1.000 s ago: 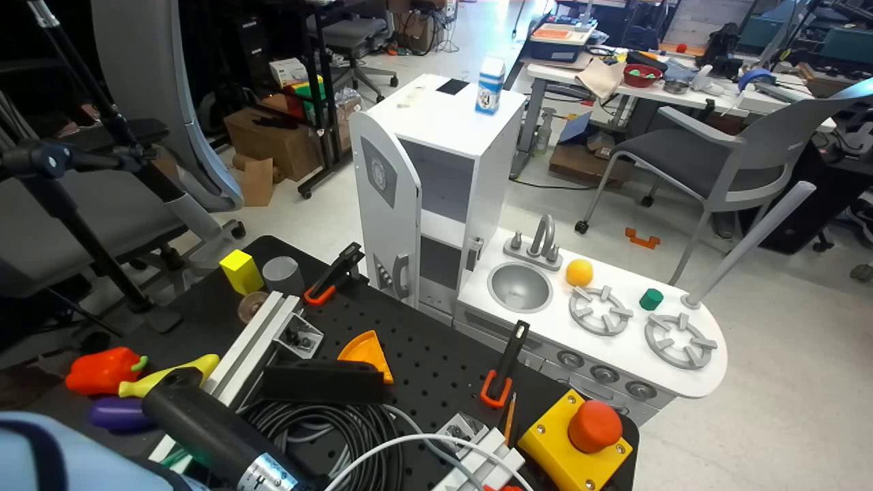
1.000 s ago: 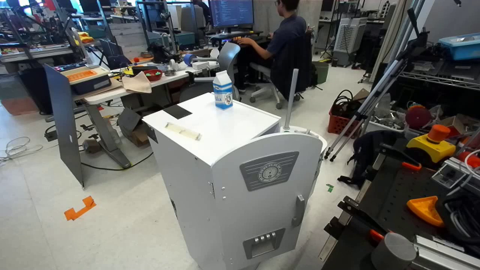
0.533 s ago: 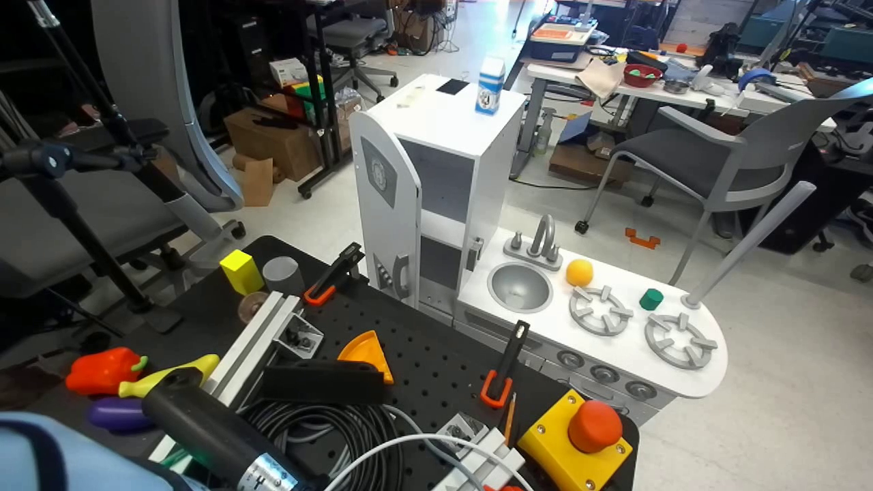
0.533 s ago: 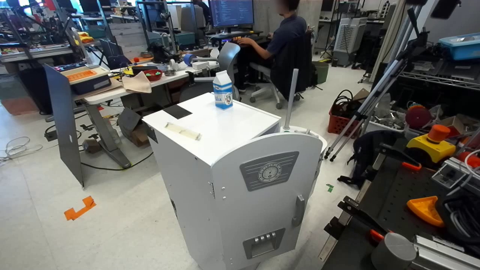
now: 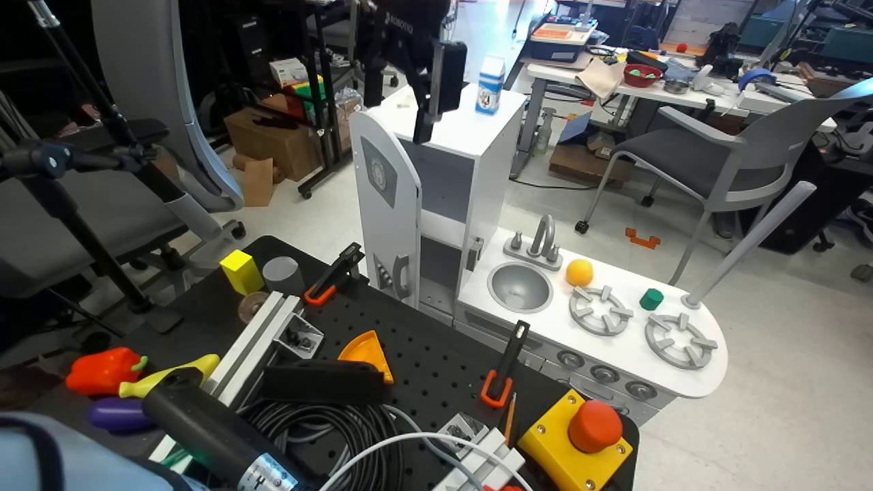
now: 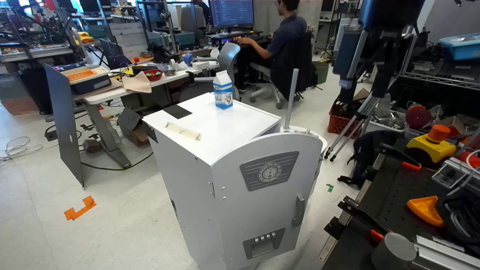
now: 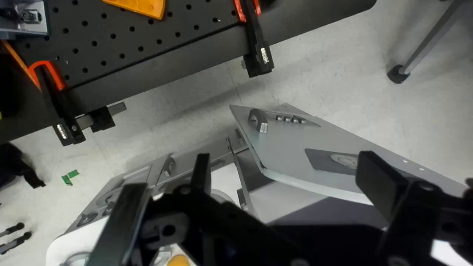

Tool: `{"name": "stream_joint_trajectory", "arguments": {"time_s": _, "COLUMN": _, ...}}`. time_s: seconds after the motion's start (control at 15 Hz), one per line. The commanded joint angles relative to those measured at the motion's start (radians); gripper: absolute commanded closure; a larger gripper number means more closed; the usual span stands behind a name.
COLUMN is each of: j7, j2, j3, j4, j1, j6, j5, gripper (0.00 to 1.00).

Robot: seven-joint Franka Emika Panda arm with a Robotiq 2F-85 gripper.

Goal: Close the drawer.

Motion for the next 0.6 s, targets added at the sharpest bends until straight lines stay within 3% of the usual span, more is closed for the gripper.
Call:
{"name": "stream_joint_trajectory", "arguments": {"time_s": 0.0, "j7": 0.1, "j2": 0.167, "j3": 0.02, "j4": 0.102, "j1": 0.015, "j6": -0.03, "j5": -0.068, "gripper": 0.0}}
{"name": "stream_joint_trajectory", "arguments": {"time_s": 0.53, "j7": 0.163, "j2": 0.442, "j3": -0.009, "j4": 0.332, "j1": 0.077, "j6": -0.114, "j5": -0.114, "gripper": 0.0}}
